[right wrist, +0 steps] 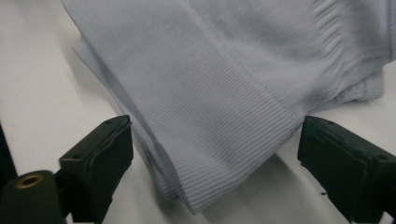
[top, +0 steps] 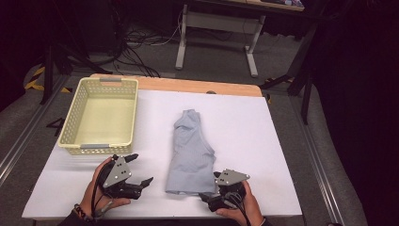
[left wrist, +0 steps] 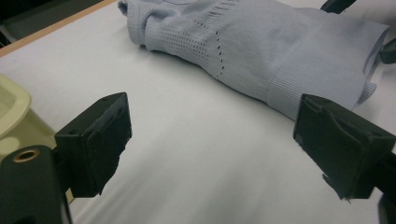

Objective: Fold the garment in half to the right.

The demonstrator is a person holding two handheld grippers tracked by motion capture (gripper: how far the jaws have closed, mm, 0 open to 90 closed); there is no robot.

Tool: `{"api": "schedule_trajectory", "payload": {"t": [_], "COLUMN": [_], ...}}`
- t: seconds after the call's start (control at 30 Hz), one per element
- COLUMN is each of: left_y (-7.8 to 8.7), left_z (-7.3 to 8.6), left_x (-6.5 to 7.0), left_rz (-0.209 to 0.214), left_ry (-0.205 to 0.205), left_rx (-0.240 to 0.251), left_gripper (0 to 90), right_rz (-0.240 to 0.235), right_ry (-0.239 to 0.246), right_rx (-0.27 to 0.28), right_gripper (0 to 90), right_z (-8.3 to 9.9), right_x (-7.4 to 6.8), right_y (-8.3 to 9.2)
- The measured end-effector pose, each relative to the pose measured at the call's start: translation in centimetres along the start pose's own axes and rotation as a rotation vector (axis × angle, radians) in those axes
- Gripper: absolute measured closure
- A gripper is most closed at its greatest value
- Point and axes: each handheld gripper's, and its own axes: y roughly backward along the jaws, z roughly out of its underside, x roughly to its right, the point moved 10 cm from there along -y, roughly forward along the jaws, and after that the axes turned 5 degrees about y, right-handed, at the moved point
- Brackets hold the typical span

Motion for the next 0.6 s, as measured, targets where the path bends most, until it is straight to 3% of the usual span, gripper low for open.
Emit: {"api": "schedule_trajectory", "payload": {"t": [0.13,0.3,0.5,0.6], "left_y": [-0.02,-0.29,-0.25,-0.39], "left_z": [0.13,0.25,0.2,0.21], "left_x": [-0.05,0.29,0.36,0.19], "left_rz": [0.002,0.009,0.003,-0.004], "left_ry": [-0.003,-0.014,-0.003,0.016], "left_rx": [-0.006,-0.016,-0.012,-0.017], "left_gripper": [11.5,11.5,13.2,15.9], "right_rz": [0.005,0.015,-0.005,-0.009], "right_ry": [-0.03,-0.05,-0.033,-0.031], "right_rx": [-0.047,-0.054,-0.031,-0.019], "right_gripper": [9.7,9.7,26.7,39.4], "right_z": [0.34,0.26,-0.15,-0.27], "right_x": [0.32,0.48,0.23,0.27], "right_y": [-0.4,-0.63,-0.6,-0.5]}}
